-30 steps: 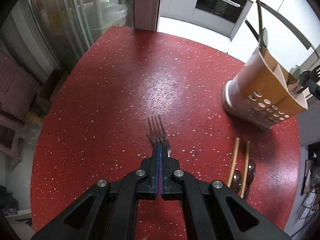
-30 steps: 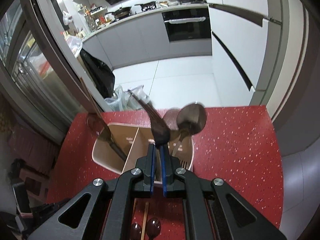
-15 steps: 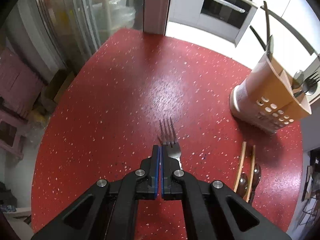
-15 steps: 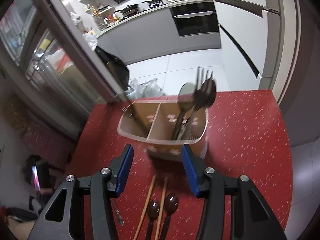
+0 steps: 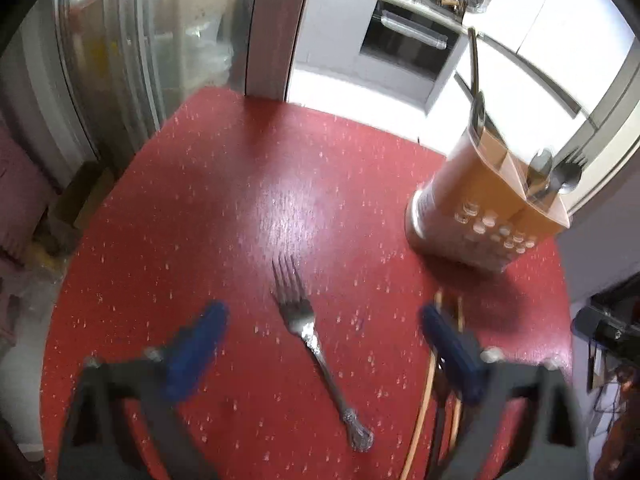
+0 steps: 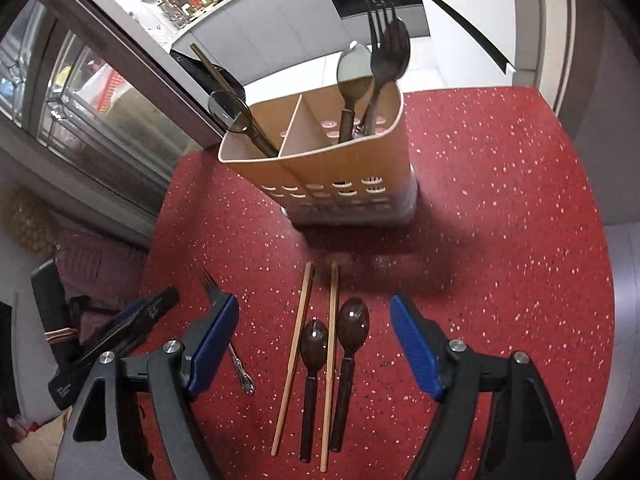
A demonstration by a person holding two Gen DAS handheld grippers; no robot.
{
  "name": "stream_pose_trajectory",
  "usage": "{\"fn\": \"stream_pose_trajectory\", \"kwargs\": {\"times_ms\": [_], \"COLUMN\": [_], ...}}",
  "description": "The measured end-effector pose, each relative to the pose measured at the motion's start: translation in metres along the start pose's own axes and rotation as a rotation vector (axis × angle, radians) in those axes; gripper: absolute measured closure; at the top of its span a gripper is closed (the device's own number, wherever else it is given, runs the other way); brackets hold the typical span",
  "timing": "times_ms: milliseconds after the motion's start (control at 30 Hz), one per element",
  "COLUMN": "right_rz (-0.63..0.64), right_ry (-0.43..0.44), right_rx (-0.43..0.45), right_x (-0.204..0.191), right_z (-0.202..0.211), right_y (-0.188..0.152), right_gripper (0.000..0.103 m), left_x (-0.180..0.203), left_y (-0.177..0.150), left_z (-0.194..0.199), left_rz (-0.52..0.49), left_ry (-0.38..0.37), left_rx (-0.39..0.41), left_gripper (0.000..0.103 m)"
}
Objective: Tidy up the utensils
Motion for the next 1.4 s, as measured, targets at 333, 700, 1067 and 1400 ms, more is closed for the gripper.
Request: {"fn": "stream_pose_trajectory", "kwargs": {"times_ms": [333,700,1067,1400], "right_rz": [0.017,0.033,0.014,0.01], "right_ry": [-0.006,-0.02,-0.034,-0.03], "right_rx": [-0.014,-0.058,-0.068,-0.059], "right_x": [-0.007,-0.003,0.012,0.012], "right_z": [0.0,-0.008,-0.011,-0.009], "right_y": [-0.01,-0.031,-0.035,-0.036], "right_gripper": [0.02,0.02,0.02,0.02], "left_x": [-0.004,0.0,0.021,0.037], "left_y": [-0.031,-0.084,-0.123,-0.146], "left_z": [-0.082,-0.222,-0.314,-0.35], "left_rz": [0.028,0.092,0.053,0.085], "left_ry": [0.079,0.212,0.262,0.065], "left_rx": [-0.048,-0.205,-0.225,-0.156], "left_gripper": [0.0,0.0,0.027,0.057]}}
Point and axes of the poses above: each gripper's, at about its wrist camera, not at the fingertips, and z roughly against the way its jaws point, x to its right, y to its top, the point moved 6 cm from there along -z, roughly the way its jaws point, and after that the axes turned 10 degrees about x, right-handed, at the moved point
